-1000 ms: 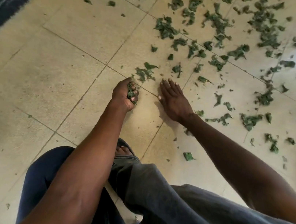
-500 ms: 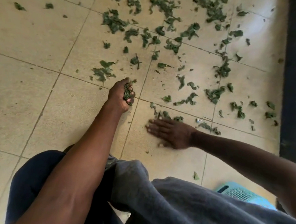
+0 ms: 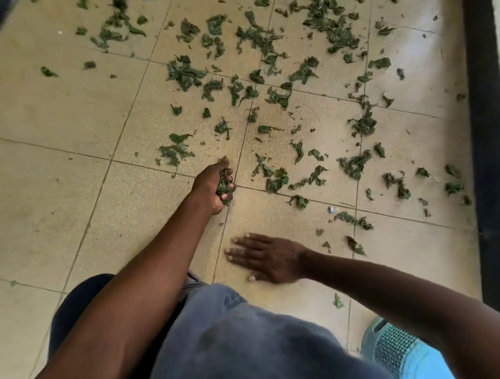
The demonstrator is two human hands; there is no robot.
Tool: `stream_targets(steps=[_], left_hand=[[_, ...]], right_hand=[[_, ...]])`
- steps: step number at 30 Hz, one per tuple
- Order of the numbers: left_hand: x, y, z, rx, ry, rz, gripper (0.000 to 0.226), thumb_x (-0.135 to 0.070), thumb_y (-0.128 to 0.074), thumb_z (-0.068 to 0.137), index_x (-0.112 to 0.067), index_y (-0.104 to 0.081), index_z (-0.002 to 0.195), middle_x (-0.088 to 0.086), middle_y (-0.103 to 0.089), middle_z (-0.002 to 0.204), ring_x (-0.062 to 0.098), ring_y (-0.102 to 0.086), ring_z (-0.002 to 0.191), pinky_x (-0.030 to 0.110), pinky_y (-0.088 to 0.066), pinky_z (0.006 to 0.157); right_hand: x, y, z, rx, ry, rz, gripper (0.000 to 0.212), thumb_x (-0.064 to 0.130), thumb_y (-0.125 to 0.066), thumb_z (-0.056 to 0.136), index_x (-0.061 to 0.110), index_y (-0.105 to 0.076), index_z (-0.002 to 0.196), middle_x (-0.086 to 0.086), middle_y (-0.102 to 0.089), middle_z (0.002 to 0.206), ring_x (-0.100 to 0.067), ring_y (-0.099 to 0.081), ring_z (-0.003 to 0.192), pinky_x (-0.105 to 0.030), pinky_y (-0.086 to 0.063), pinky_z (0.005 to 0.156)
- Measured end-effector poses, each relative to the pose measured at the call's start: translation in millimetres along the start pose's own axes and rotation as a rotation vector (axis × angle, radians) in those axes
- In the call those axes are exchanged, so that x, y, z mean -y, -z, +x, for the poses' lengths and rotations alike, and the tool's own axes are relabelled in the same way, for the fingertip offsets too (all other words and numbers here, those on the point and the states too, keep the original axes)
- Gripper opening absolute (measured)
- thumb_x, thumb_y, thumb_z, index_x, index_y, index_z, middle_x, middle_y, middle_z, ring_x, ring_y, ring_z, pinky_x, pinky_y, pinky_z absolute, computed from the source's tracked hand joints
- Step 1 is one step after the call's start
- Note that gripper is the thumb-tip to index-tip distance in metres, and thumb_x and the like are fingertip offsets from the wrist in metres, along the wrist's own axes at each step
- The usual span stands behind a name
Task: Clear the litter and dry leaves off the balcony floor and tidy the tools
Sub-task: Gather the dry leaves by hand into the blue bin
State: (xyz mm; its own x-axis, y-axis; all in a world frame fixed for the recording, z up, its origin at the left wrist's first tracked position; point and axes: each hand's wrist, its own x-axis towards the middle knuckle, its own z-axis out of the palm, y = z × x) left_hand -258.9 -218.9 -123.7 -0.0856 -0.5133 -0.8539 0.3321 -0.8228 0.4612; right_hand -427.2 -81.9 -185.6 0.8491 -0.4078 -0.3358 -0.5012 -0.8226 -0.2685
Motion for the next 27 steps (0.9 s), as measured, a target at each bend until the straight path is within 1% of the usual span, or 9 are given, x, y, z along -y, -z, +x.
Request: stream_targets(steps=[6, 8, 10, 12, 15, 18, 20, 23, 27], left_hand=[[0, -2, -13, 0.002, -0.013, 0.044, 0.026, -0.028, -0.060, 0.094, -0.016, -0.053, 0.072, -0.004, -0.047, 0.053, 0.009, -0.040, 0.037, 0.011, -0.021, 0.034], [-2, -3, -14, -0.002, -0.024, 0.065, 0.027, -0.028, -0.060, 0.094, -0.016, -0.053, 0.071, -0.005, -0.047, 0.052, 0.009, -0.039, 0.038, 0.011, -0.021, 0.034], [-2, -6, -14, -0.010, -0.031, 0.108, 0.028, -0.030, -0.060, 0.094, -0.018, -0.054, 0.070, -0.006, -0.047, 0.050, 0.009, -0.039, 0.039, 0.012, -0.021, 0.035], [3, -13, -15, 0.003, -0.026, 0.146, 0.030, -0.030, -0.057, 0.096, -0.018, -0.053, 0.069, -0.007, -0.046, 0.047, 0.009, -0.037, 0.039, 0.013, -0.018, 0.036], [18, -24, -17, 0.053, 0.021, 0.146, 0.032, -0.030, -0.054, 0.097, -0.018, -0.050, 0.068, -0.007, -0.043, 0.048, 0.009, -0.036, 0.038, 0.013, -0.016, 0.035], [37, -36, -18, 0.060, 0.060, 0.167, 0.031, -0.030, -0.055, 0.096, -0.019, -0.050, 0.068, -0.007, -0.043, 0.051, 0.009, -0.036, 0.039, 0.013, -0.015, 0.036], [50, -47, -19, 0.062, 0.083, 0.216, 0.029, -0.029, -0.056, 0.095, -0.018, -0.051, 0.069, -0.006, -0.045, 0.051, 0.010, -0.038, 0.039, 0.013, -0.016, 0.036], [66, -61, -23, 0.087, 0.108, 0.276, 0.027, -0.029, -0.056, 0.096, -0.016, -0.052, 0.072, -0.005, -0.046, 0.051, 0.010, -0.039, 0.040, 0.013, -0.017, 0.035], [77, -78, -26, 0.108, 0.108, 0.344, 0.024, -0.029, -0.061, 0.094, -0.016, -0.055, 0.074, -0.003, -0.048, 0.056, 0.011, -0.039, 0.044, 0.013, -0.019, 0.035]], right_hand=[[-48, 39, 34, -0.207, -0.738, 0.136, 0.067, 0.056, -0.001, 0.100, 0.016, 0.007, 0.154, -0.009, 0.008, 0.162, -0.025, 0.018, 0.148, -0.046, 0.006, 0.122], [-41, 36, 39, -0.239, -0.728, 0.181, 0.066, 0.055, -0.002, 0.101, 0.016, 0.007, 0.154, -0.010, 0.009, 0.162, -0.025, 0.018, 0.148, -0.046, 0.005, 0.122], [-25, 32, 42, -0.224, -0.523, 0.185, 0.061, 0.053, -0.006, 0.102, 0.020, 0.009, 0.151, -0.006, 0.011, 0.159, -0.021, 0.016, 0.148, -0.043, 0.005, 0.122], [-19, 29, 42, -0.248, -0.555, 0.241, 0.061, 0.053, -0.006, 0.101, 0.020, 0.009, 0.150, -0.006, 0.011, 0.159, -0.020, 0.015, 0.148, -0.041, 0.004, 0.123], [-13, 28, 33, -0.479, -1.038, 0.484, 0.066, 0.051, -0.005, 0.102, 0.012, 0.005, 0.155, -0.009, 0.010, 0.162, -0.021, 0.017, 0.148, -0.038, 0.007, 0.122], [19, 17, 10, -0.763, -1.407, 0.630, 0.066, 0.047, -0.013, 0.103, 0.010, 0.005, 0.155, -0.006, 0.011, 0.163, -0.018, 0.016, 0.149, -0.033, 0.013, 0.120], [46, 1, -6, -0.864, -1.716, 0.726, 0.068, 0.045, -0.018, 0.103, 0.008, 0.005, 0.155, -0.009, 0.010, 0.163, -0.021, 0.014, 0.149, -0.035, 0.013, 0.120], [72, -24, -28, -0.852, -2.131, 0.862, 0.072, 0.048, -0.020, 0.103, 0.004, 0.007, 0.154, -0.015, 0.010, 0.162, -0.027, 0.011, 0.150, -0.038, 0.014, 0.119], [65, -29, -46, -0.815, -2.458, 1.162, 0.076, 0.052, -0.019, 0.102, 0.002, 0.007, 0.153, -0.017, 0.011, 0.161, -0.031, 0.011, 0.149, -0.043, 0.011, 0.118]])
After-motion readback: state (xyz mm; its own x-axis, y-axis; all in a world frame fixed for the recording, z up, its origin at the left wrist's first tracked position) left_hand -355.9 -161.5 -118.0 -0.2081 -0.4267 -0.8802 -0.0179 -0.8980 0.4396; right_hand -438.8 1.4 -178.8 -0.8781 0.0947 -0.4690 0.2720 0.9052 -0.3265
